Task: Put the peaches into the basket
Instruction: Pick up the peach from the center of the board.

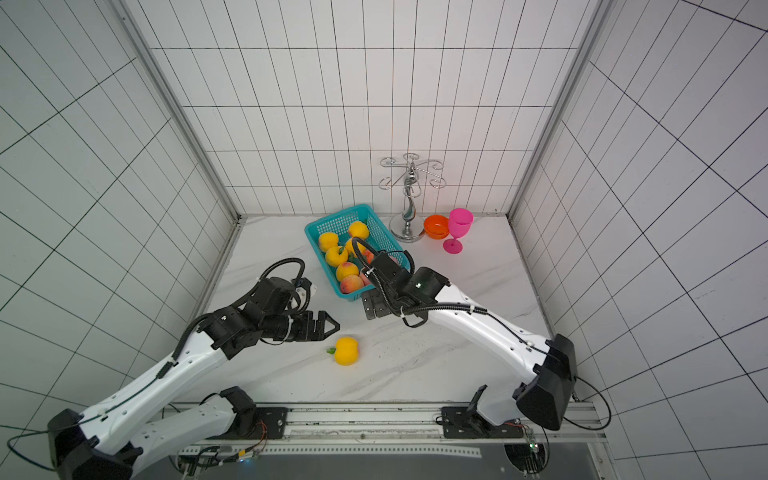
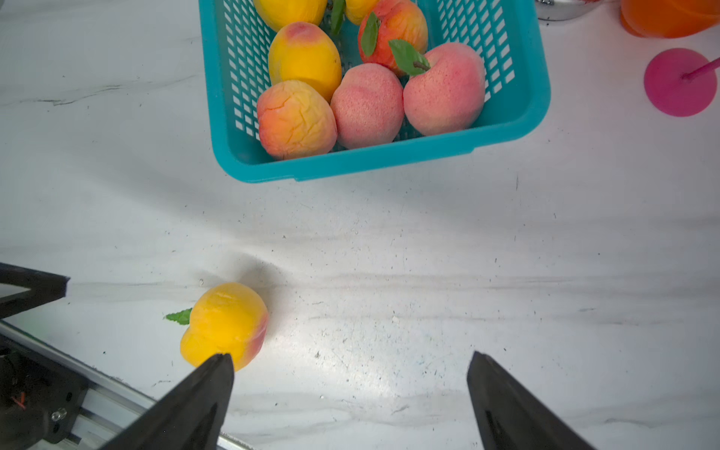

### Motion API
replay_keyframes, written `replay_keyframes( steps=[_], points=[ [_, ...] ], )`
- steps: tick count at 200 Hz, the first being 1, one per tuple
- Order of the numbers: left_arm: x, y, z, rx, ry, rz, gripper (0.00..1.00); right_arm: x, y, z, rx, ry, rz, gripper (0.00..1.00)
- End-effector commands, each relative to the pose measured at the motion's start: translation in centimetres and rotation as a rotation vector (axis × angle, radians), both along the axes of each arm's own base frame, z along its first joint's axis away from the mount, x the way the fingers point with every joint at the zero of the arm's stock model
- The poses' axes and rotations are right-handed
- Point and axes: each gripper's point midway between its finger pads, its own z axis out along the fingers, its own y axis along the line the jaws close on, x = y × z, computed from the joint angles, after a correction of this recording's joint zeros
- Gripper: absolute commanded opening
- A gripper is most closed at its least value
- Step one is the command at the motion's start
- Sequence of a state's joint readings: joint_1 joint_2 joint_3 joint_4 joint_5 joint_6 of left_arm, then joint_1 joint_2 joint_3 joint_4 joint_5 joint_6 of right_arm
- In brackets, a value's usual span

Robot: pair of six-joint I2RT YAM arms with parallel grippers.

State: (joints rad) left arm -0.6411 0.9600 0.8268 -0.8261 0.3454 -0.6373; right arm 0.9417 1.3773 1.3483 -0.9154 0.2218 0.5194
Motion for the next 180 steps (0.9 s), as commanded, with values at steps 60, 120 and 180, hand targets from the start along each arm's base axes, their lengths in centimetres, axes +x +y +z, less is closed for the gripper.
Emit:
replay_keyframes(
  steps=[60, 120, 180],
  points=[
    [-1.3, 0.7, -2.2, -0.003, 0.055, 0.068, 0.98, -2.3, -2.6, -1.8, -0.044, -0.001, -0.077, 0.98],
    [-0.2, -0.8, -4.7, -0.022, 0.131, 0.101, 0.98, -2.3, -3.2, -2.5, -0.037, -0.026, -0.024, 0.99],
    [1.5, -2.3, -6.8, 0.024, 0.183, 0.134, 0.98, -3.6, -3.3, -1.9, 0.128, -0.045, 0.117, 0.99]
  ],
)
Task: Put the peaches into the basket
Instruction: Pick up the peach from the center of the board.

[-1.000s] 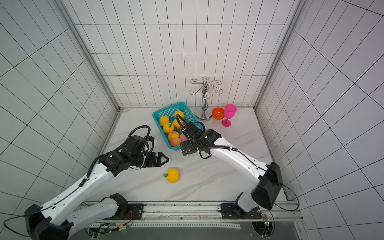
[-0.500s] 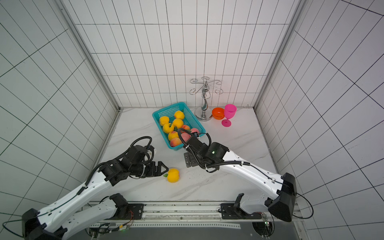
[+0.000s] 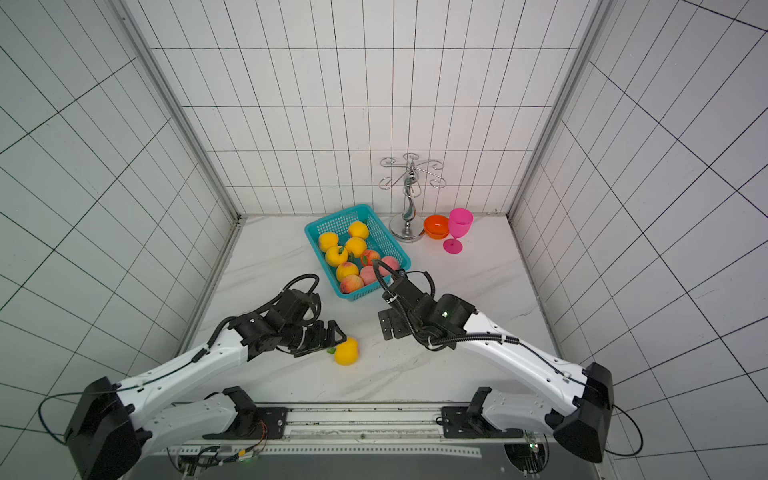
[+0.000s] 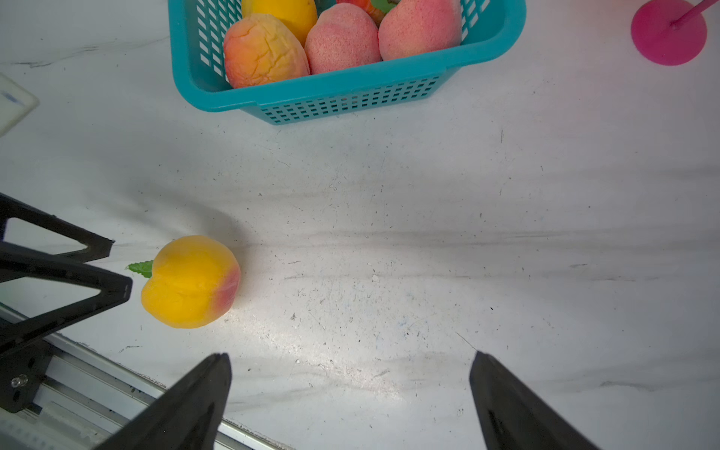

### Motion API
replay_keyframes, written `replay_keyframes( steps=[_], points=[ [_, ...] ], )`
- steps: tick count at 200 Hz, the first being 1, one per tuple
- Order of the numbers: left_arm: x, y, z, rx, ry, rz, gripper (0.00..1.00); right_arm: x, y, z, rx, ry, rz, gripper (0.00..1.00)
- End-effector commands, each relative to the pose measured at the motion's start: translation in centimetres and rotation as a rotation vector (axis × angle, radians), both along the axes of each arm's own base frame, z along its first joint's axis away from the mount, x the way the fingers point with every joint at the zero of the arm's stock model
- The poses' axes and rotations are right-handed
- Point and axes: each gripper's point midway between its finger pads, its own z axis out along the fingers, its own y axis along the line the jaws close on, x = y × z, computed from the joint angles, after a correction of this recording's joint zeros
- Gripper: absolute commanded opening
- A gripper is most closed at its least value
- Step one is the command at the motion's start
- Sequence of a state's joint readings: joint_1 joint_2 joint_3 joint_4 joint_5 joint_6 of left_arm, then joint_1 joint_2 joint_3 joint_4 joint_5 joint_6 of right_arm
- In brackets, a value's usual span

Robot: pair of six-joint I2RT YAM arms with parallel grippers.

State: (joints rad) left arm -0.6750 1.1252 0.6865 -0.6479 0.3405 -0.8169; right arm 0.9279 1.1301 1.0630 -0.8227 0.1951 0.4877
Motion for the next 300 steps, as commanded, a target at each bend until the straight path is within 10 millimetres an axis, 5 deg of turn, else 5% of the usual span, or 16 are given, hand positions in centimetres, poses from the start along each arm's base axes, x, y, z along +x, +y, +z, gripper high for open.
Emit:
replay_keyframes(
  steps=[1, 84, 157, 194, 222, 300],
  points=[
    [1.5, -1.2, 0.3, -0.013, -0.021, 0.026, 0.98, -0.7, 0.6, 0.4, 0.087, -0.021, 0.093, 0.99],
    [1.0, -4.2, -3.0, 0.112, 0.045, 0.015, 0.98, -2.0, 0.4, -2.0, 0.189, 0.07, 0.153, 0.99],
    [0.6, -4.1, -4.8, 0.184, 0.059, 0.048, 0.98, -3.0, -1.6, -2.7, 0.199, 0.073, 0.123, 0.99],
    [0.2, -3.7, -5.3, 0.208, 0.065, 0.081, 0.87, -3.5, -2.5, -2.4, 0.209, 0.054, 0.11, 0.99],
    [-0.1, -3.7, -5.3, 0.211, 0.062, 0.095, 0.72, -3.5, -2.6, -2.0, 0.223, 0.045, 0.111, 0.99],
    [0.4, -4.3, -2.4, 0.231, -0.003, 0.103, 0.67, -3.7, -2.2, -0.4, 0.252, 0.03, 0.147, 0.99]
  ],
)
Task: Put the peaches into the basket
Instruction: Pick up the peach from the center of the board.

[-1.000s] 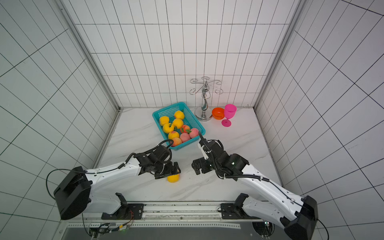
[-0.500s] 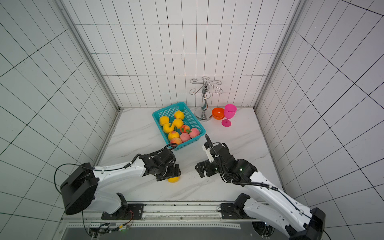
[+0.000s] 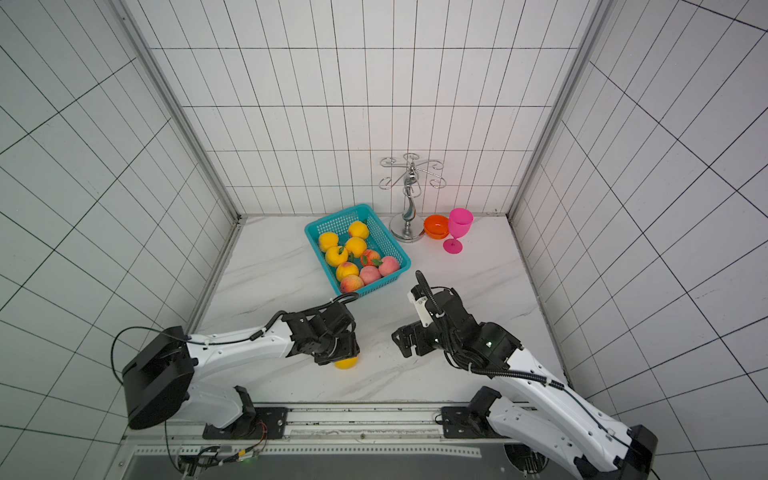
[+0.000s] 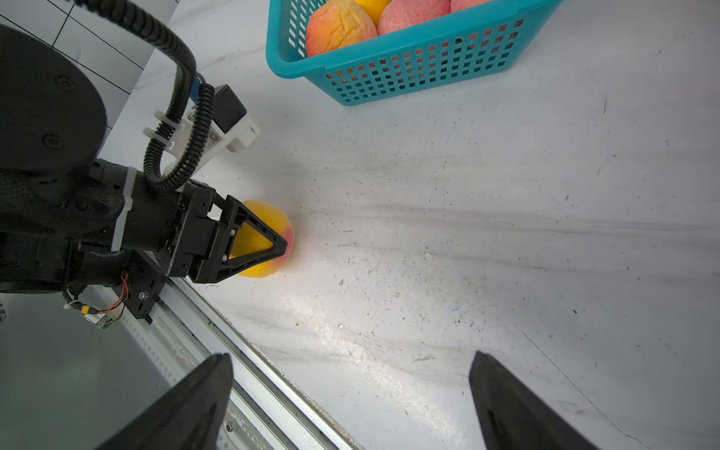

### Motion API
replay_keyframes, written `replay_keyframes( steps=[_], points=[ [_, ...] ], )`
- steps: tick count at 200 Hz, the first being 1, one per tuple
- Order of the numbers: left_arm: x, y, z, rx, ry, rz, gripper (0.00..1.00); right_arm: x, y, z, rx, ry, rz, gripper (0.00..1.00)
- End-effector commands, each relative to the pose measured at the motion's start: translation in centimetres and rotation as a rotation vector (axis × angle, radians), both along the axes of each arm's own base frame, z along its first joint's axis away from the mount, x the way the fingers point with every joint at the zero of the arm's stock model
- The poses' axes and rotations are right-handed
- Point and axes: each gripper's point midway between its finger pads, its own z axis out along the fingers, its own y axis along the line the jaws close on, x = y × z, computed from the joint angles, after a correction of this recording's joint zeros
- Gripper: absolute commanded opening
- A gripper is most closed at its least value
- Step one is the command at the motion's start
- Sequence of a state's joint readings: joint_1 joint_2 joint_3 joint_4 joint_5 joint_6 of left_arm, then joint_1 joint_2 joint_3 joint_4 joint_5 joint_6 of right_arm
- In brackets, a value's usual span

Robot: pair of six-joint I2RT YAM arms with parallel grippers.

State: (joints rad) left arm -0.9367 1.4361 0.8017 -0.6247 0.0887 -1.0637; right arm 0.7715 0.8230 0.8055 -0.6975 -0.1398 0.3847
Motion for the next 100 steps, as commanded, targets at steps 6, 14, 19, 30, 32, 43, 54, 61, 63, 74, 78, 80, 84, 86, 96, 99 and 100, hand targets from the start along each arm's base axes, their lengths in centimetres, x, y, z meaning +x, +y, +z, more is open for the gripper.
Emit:
replay_keyframes(
  steps=[6, 14, 19, 30, 32, 43, 54, 61, 63, 74, 78, 80, 84, 86, 96, 99, 100],
  points=[
    [1.5, -0.5, 3.0, -0.008, -0.082, 0.023, 0.67, -0.3, -0.5, 0.8, 0.005, -0.017, 0.013, 0.99],
    [1.9, -0.4, 3.5, 0.005, -0.095, 0.023, 0.67, -0.2, -0.6, 1.2, 0.009, -0.031, 0.018, 0.99],
    [2.0, -0.3, 3.9, 0.014, -0.101, 0.022, 0.67, -0.2, -0.6, 1.4, 0.012, -0.039, 0.023, 0.98],
    [2.4, -0.3, 4.7, 0.028, -0.117, 0.013, 0.67, -0.1, -0.6, 1.8, 0.015, -0.055, 0.03, 0.99],
    [2.4, -0.3, 4.8, 0.031, -0.121, 0.011, 0.67, 0.0, -0.6, 1.9, 0.016, -0.058, 0.032, 0.98],
    [2.8, -0.6, 5.7, 0.03, -0.137, 0.007, 0.67, 0.1, -0.6, 2.1, 0.019, -0.062, 0.037, 0.99],
    [3.1, -0.8, 6.5, 0.024, -0.148, 0.008, 0.67, 0.1, -0.5, 2.2, 0.023, -0.057, 0.04, 0.98],
    [3.3, -0.9, 7.2, 0.018, -0.159, 0.01, 0.67, 0.2, -0.5, 2.3, 0.026, -0.053, 0.041, 0.99],
    [3.4, -1.0, 7.3, 0.015, -0.163, 0.01, 0.67, 0.1, -0.6, 2.1, 0.019, -0.043, 0.041, 0.99],
    [3.7, -1.3, 8.2, 0.002, -0.18, 0.011, 0.67, 0.0, -0.7, 2.0, 0.012, -0.028, 0.035, 0.98],
    [3.8, -1.4, 8.5, -0.001, -0.186, 0.01, 0.67, 0.1, -0.7, 2.0, 0.01, -0.025, 0.031, 0.99],
    [3.8, -1.4, 8.6, -0.001, -0.188, 0.009, 0.67, 0.1, -0.8, 2.0, 0.01, -0.024, 0.029, 0.99],
    [3.9, -1.5, 8.9, -0.003, -0.194, 0.005, 0.67, 0.2, -0.8, 2.0, 0.009, -0.022, 0.022, 0.99],
    [4.0, -1.6, 9.1, -0.006, -0.197, 0.004, 0.67, 0.2, -0.9, 2.0, 0.01, -0.021, 0.021, 0.99],
    [4.2, -1.8, 9.7, -0.008, -0.208, -0.005, 0.67, 0.3, -0.9, 2.2, 0.012, -0.022, 0.012, 0.98],
    [4.3, -1.9, 9.9, -0.007, -0.212, -0.012, 0.67, 0.3, -0.9, 2.3, 0.013, -0.025, 0.01, 0.99],
    [4.4, -2.0, 10.0, -0.007, -0.214, -0.014, 0.67, 0.3, -1.0, 2.3, 0.013, -0.025, 0.01, 0.99]
  ],
)
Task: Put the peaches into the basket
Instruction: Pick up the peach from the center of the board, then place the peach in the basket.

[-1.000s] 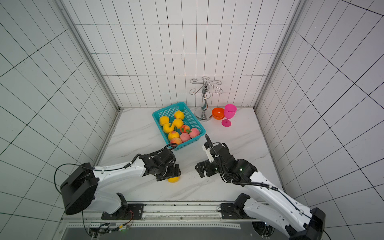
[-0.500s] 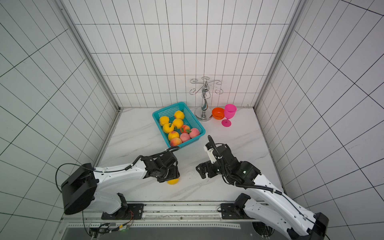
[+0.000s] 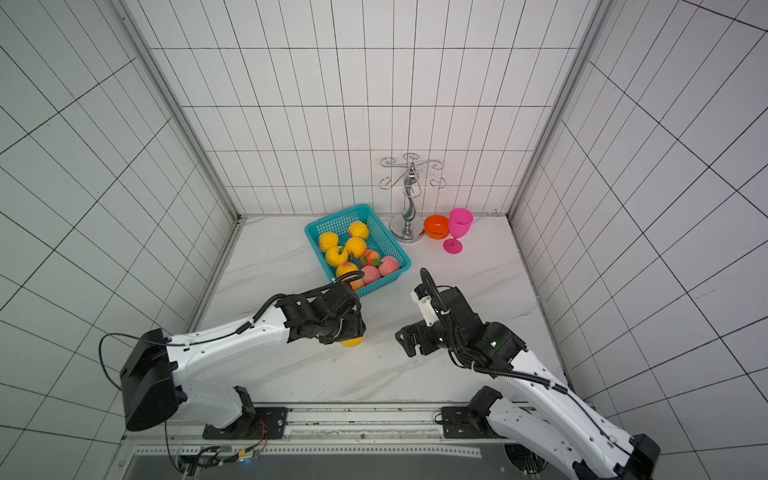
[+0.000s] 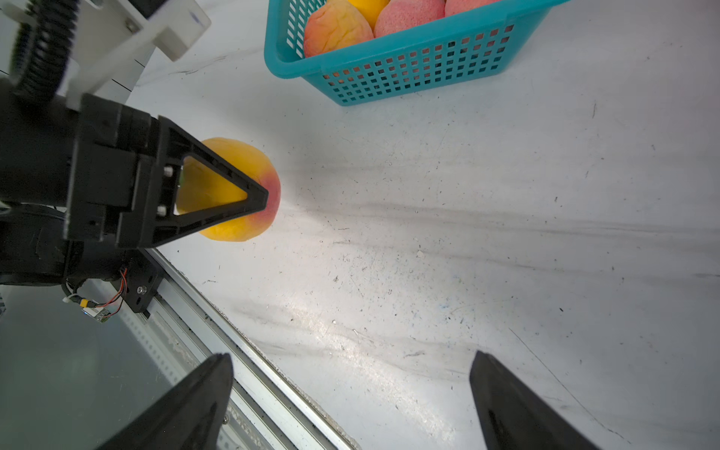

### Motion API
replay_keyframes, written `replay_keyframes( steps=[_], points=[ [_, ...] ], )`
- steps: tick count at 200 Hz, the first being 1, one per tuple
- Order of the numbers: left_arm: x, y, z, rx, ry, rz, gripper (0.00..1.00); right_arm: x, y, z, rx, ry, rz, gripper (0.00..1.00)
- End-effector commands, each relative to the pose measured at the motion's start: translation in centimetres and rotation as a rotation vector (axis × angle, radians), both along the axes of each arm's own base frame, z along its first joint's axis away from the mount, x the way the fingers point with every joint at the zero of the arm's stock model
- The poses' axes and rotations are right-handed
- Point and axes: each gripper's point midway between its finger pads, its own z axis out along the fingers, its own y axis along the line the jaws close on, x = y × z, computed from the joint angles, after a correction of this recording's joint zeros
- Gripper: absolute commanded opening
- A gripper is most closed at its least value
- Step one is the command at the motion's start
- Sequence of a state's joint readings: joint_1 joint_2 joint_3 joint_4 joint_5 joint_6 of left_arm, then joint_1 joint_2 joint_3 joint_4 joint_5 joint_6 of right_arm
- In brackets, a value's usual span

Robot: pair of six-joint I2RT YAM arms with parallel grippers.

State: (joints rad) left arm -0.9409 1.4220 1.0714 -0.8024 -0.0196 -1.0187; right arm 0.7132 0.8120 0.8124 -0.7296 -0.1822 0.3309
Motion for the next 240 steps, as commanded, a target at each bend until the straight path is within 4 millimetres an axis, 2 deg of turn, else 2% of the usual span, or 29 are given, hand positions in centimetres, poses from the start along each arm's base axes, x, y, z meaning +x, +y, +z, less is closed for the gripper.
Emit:
replay_keyframes(
  steps=[1, 44, 72, 139, 199, 240],
  points=[
    [0.8, 0.0, 2.2, 0.011, -0.058, -0.013, 0.67, 0.2, -0.1, 2.2, 0.022, -0.027, 0.0, 0.99],
    [2.7, -1.4, 4.7, 0.048, -0.11, -0.108, 0.68, 0.9, -0.9, 2.4, -0.01, -0.042, -0.04, 0.99],
    [4.4, -2.2, 6.1, 0.043, -0.126, -0.166, 0.68, 1.3, -1.4, 3.5, -0.033, -0.047, -0.066, 0.99],
    [10.6, -2.4, 10.1, -0.026, -0.204, -0.164, 0.69, 2.2, -2.2, 3.7, -0.063, -0.036, -0.115, 0.99],
    [15.1, -1.0, 11.2, -0.042, -0.293, -0.118, 0.69, 3.8, -1.9, 3.7, -0.092, -0.024, -0.101, 0.99],
    [17.7, -0.3, 10.5, -0.007, -0.319, -0.119, 0.69, 5.3, -1.8, 3.5, -0.091, 0.012, -0.094, 0.99]
  ],
)
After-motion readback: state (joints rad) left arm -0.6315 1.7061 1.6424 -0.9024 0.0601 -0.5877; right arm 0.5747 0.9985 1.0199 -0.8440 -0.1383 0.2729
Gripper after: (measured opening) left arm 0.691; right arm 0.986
